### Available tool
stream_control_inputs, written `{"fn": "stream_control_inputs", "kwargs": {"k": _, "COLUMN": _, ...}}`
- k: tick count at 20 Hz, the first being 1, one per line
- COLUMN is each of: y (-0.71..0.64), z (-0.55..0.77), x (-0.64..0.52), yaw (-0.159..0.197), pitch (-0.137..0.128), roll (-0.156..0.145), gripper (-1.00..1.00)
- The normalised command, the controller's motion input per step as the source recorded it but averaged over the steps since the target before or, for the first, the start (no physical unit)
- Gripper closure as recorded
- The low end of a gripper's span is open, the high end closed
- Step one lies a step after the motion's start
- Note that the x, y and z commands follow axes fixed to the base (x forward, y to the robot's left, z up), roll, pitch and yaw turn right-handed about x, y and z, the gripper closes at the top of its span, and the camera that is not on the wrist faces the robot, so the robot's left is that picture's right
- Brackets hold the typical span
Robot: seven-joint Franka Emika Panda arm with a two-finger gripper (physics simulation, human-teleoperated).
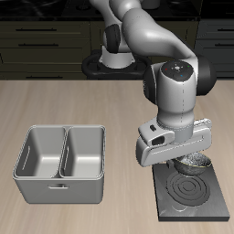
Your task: Place the black bowl on the flat stove
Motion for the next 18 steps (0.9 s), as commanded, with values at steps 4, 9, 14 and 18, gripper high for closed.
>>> {"fn": "stream_control_inputs", "kwargs": {"k": 4, "y": -0.02, "z": -0.02, "x": 0.02, "yaw": 0.000, "pitch": -0.008, "roll": -0.005, "gripper": 1.00}}
{"fn": "stream_control_inputs", "kwargs": {"k": 9, "y": -0.03, "z": 0.02, "x": 0.00, "yaw": 0.027, "pitch": -0.057, "roll": 0.009, "gripper": -1.00}}
{"fn": "stream_control_inputs", "kwargs": {"k": 14, "y": -0.10, "z": 0.03, "x": -0.04, "yaw": -0.013, "pitch": -0.017, "roll": 0.009, "gripper": -1.00}}
{"fn": "stream_control_inputs", "kwargs": {"k": 18, "y": -0.09, "z": 0.10, "x": -0.08, "yaw": -0.002, "pitch": -0.019, "roll": -0.003, "gripper": -1.00}}
